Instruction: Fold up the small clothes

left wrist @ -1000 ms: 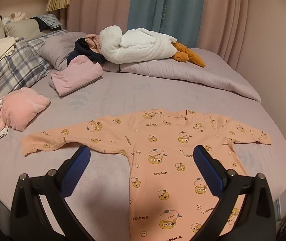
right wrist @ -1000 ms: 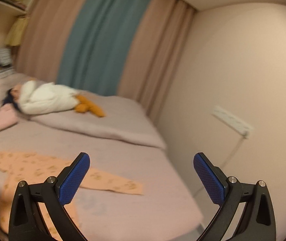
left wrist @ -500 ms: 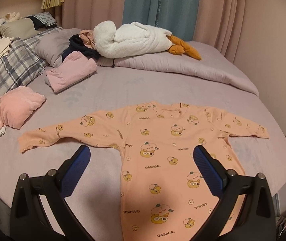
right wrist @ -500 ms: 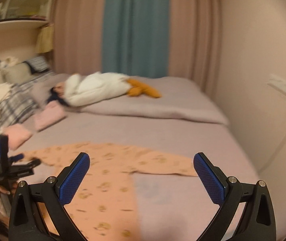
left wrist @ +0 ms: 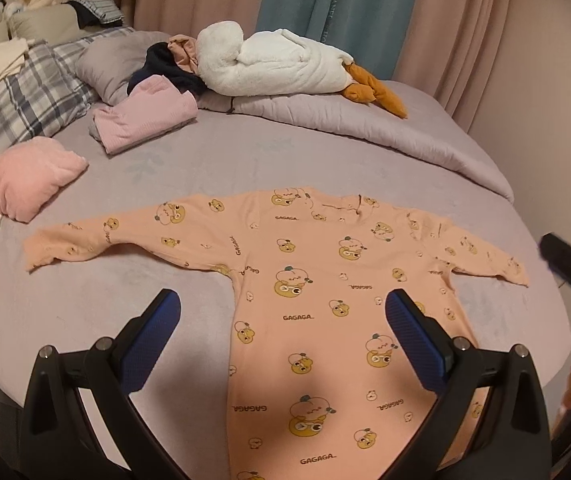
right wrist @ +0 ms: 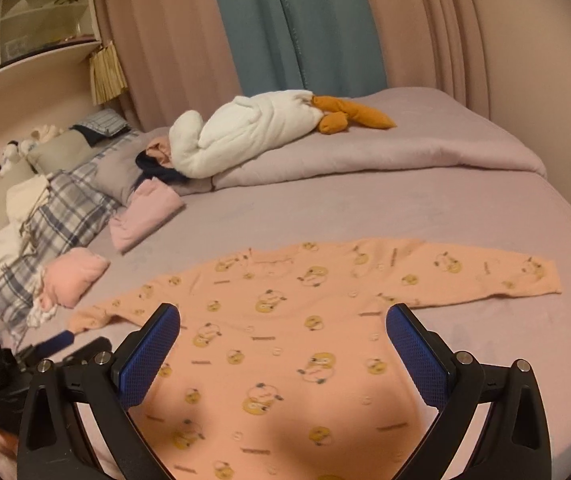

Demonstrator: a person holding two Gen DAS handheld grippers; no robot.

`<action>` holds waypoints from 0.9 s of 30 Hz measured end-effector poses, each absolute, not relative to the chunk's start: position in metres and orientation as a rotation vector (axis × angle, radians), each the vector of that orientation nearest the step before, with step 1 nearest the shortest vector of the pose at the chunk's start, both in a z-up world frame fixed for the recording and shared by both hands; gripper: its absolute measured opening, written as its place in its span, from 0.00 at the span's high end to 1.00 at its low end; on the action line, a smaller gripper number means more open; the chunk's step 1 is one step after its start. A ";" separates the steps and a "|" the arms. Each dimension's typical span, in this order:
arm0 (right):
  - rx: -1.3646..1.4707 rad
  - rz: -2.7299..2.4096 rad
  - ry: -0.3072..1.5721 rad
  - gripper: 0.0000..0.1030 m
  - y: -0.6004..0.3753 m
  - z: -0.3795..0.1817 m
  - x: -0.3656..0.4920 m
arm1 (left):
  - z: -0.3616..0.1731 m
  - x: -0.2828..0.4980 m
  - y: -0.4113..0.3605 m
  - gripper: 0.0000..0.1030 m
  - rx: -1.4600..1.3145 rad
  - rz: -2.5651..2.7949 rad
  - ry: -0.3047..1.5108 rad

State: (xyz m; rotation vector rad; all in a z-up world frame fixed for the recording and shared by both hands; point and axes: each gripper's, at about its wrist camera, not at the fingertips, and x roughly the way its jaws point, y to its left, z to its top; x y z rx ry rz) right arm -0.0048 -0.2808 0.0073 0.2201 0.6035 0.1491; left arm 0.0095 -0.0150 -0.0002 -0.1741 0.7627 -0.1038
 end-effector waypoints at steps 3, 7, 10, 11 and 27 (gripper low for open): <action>0.208 0.178 0.629 0.00 -0.271 0.006 0.004 | 0.000 0.008 -0.015 0.01 -0.170 -0.105 0.753; 0.192 0.151 0.632 0.00 -0.261 0.002 0.005 | -0.004 0.010 -0.015 0.01 -0.167 -0.120 0.768; 0.209 0.137 0.642 0.00 -0.261 -0.001 0.006 | -0.008 0.013 -0.016 0.01 -0.163 -0.122 0.778; 0.213 0.129 0.649 0.00 -0.261 -0.003 0.007 | -0.009 0.014 -0.015 0.01 -0.163 -0.121 0.781; 0.229 0.118 0.676 0.01 -0.271 -0.017 0.011 | -0.016 0.019 -0.019 0.01 -0.155 -0.121 0.813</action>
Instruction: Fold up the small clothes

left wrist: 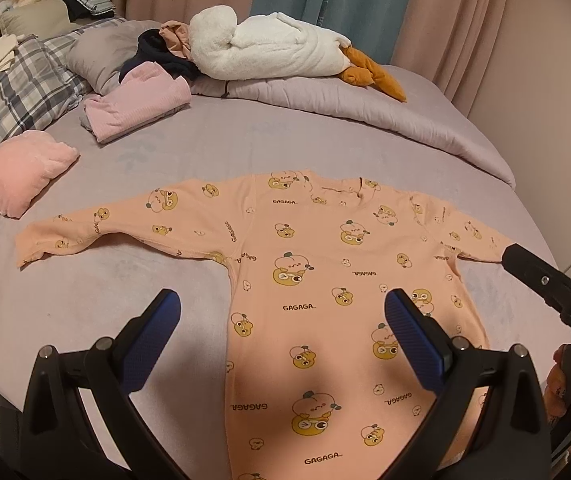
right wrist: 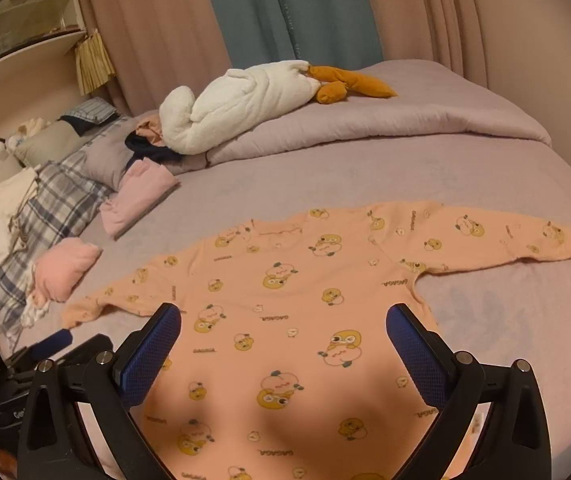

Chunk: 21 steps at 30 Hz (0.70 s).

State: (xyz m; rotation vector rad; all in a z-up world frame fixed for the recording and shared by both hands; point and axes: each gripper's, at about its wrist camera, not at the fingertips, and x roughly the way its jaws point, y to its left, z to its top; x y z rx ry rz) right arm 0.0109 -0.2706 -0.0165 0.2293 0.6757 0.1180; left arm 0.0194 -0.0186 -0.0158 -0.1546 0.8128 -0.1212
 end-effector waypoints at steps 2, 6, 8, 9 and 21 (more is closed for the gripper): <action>0.233 0.115 0.675 0.01 -0.272 -0.017 0.010 | -0.016 0.020 -0.019 0.02 -0.158 -0.122 0.817; 0.239 0.101 0.666 0.01 -0.277 -0.016 0.009 | -0.016 0.021 -0.020 0.02 -0.156 -0.125 0.816; 0.242 0.092 0.660 0.02 -0.280 -0.016 0.008 | -0.016 0.023 -0.021 0.02 -0.155 -0.125 0.816; 0.242 0.087 0.657 0.05 -0.282 -0.016 0.008 | -0.016 0.024 -0.022 0.02 -0.155 -0.125 0.817; 0.270 0.061 0.655 0.07 -0.299 -0.019 0.009 | -0.015 0.033 -0.029 0.03 -0.147 -0.121 0.820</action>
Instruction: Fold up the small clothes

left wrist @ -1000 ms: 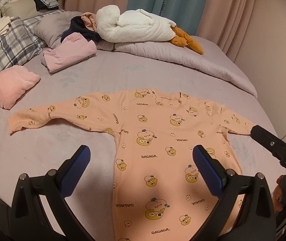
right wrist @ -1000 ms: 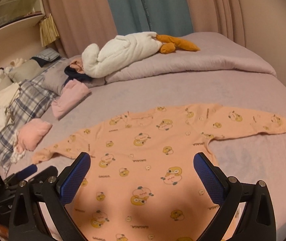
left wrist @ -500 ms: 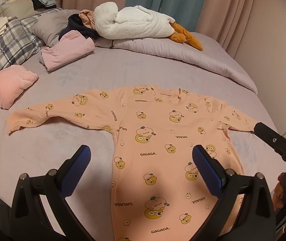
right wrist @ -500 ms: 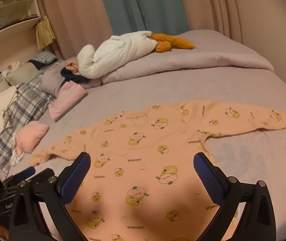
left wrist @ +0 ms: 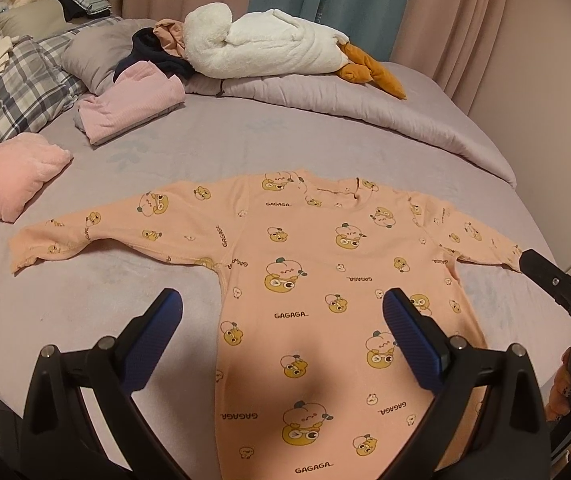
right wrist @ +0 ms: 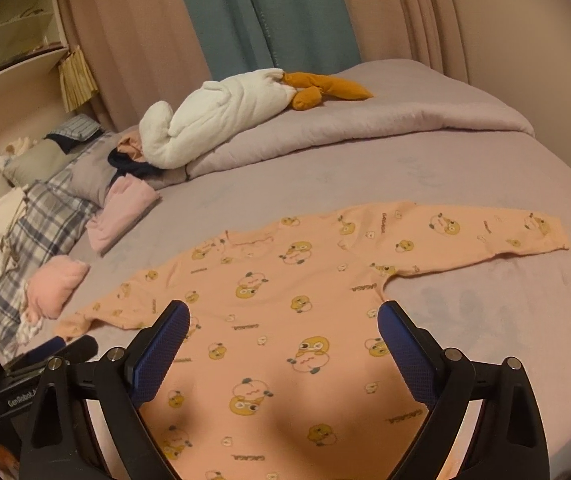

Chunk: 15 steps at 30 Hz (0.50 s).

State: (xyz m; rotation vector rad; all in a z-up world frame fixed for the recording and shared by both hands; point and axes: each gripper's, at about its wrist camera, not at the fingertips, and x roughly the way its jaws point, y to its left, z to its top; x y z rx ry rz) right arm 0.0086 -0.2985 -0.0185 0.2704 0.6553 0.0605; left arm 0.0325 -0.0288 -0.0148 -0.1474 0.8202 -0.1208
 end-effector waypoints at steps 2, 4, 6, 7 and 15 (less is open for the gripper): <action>0.273 0.052 0.651 0.07 -0.300 -0.018 0.007 | -0.015 0.034 -0.031 0.03 -0.141 -0.117 0.820; 0.283 0.050 0.648 0.07 -0.303 -0.019 0.006 | -0.014 0.036 -0.033 0.03 -0.136 -0.113 0.825; 0.291 0.048 0.645 0.08 -0.307 -0.019 0.005 | -0.013 0.036 -0.036 0.03 -0.129 -0.112 0.826; 0.294 0.046 0.644 0.08 -0.309 -0.020 0.003 | -0.013 0.036 -0.037 0.03 -0.125 -0.111 0.824; 0.333 0.037 0.648 0.12 -0.327 -0.026 -0.002 | -0.012 0.033 -0.044 0.04 -0.097 -0.105 0.815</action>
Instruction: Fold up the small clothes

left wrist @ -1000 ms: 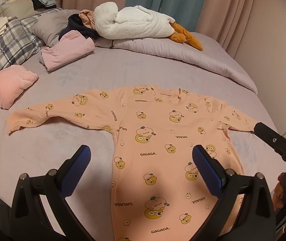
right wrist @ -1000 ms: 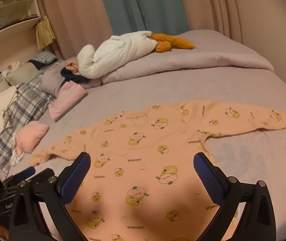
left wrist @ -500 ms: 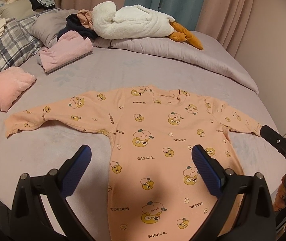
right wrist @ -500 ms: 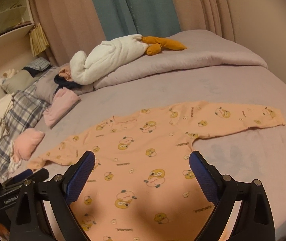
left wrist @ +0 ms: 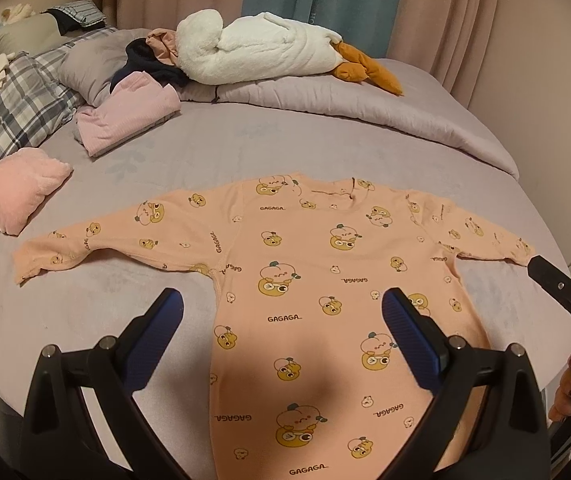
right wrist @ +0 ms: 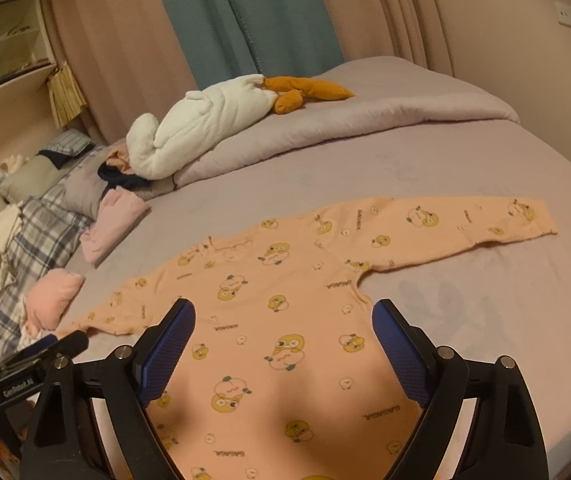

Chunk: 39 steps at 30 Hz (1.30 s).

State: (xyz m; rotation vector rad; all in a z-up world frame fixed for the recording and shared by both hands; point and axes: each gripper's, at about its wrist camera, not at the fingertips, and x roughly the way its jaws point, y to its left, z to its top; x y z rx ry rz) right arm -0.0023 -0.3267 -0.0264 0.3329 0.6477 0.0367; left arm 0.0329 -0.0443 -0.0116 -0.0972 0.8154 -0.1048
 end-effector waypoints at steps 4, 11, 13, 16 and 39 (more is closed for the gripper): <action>0.334 0.029 0.652 0.12 -0.330 -0.030 -0.003 | -0.017 0.034 -0.045 0.04 -0.086 -0.084 0.826; 0.330 0.024 0.670 0.12 -0.340 -0.029 0.000 | -0.021 0.033 -0.044 0.04 -0.118 -0.094 0.802; 0.306 0.004 0.671 0.12 -0.341 -0.028 0.002 | -0.029 0.037 -0.046 0.04 -0.107 -0.102 0.807; 0.288 -0.032 0.684 0.12 -0.344 -0.031 0.006 | -0.044 0.045 -0.048 0.04 -0.088 -0.103 0.840; 0.319 -0.101 0.750 0.12 -0.354 -0.063 0.007 | -0.150 0.104 -0.048 0.00 -0.055 -0.071 0.966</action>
